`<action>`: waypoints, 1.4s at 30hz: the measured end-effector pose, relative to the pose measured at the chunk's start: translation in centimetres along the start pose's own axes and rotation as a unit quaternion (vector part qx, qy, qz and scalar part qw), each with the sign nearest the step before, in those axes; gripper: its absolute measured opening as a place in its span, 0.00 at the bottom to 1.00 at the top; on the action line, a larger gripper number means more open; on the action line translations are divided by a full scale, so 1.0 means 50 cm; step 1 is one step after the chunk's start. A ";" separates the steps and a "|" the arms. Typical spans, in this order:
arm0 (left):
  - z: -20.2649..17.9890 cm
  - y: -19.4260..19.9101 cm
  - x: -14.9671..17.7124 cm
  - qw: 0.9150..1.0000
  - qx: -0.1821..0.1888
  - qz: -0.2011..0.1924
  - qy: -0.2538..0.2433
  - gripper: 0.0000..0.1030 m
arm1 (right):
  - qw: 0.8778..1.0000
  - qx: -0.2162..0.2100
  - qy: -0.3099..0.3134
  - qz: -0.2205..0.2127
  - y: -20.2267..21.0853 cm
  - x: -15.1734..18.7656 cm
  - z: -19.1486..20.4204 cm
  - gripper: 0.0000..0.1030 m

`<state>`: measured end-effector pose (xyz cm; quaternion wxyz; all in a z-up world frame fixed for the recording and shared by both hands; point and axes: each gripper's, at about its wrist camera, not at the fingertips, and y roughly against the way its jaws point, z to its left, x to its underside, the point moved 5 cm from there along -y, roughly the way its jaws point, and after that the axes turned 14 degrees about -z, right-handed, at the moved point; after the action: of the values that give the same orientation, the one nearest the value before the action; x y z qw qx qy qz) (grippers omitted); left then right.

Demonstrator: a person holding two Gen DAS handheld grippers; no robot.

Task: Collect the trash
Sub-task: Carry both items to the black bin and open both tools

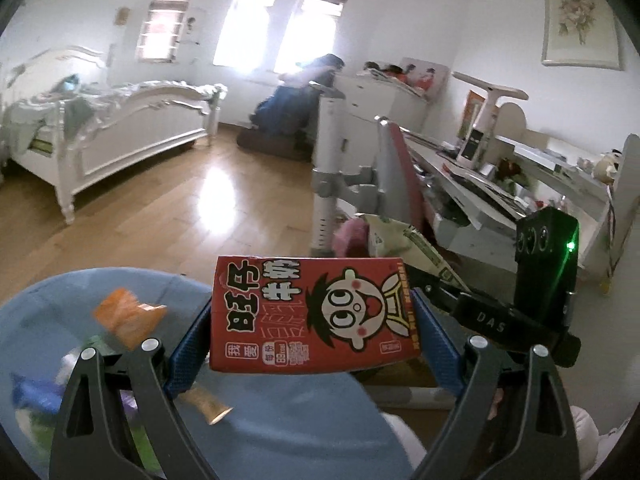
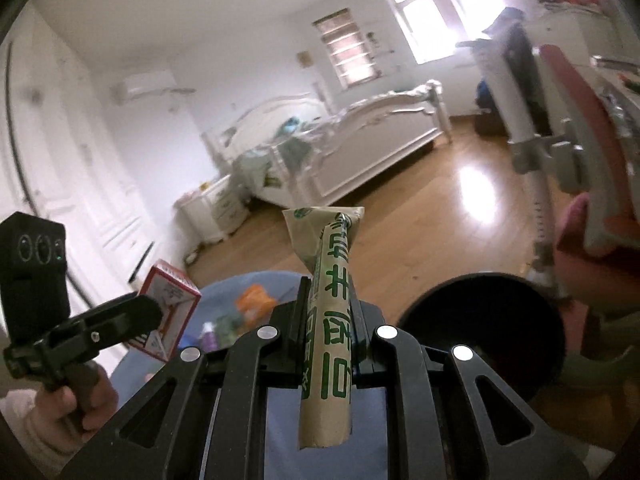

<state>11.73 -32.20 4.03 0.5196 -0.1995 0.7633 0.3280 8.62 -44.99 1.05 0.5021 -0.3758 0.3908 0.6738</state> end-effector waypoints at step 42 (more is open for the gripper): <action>-0.035 -0.219 0.047 0.990 0.072 0.108 0.057 0.95 | 0.988 0.114 -0.097 0.033 -0.084 0.095 -0.265 0.72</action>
<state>16.72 -41.09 -0.92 0.4497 -0.0960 0.8304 0.3147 13.17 -54.35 -9.30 0.5548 -0.2352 0.4268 0.6743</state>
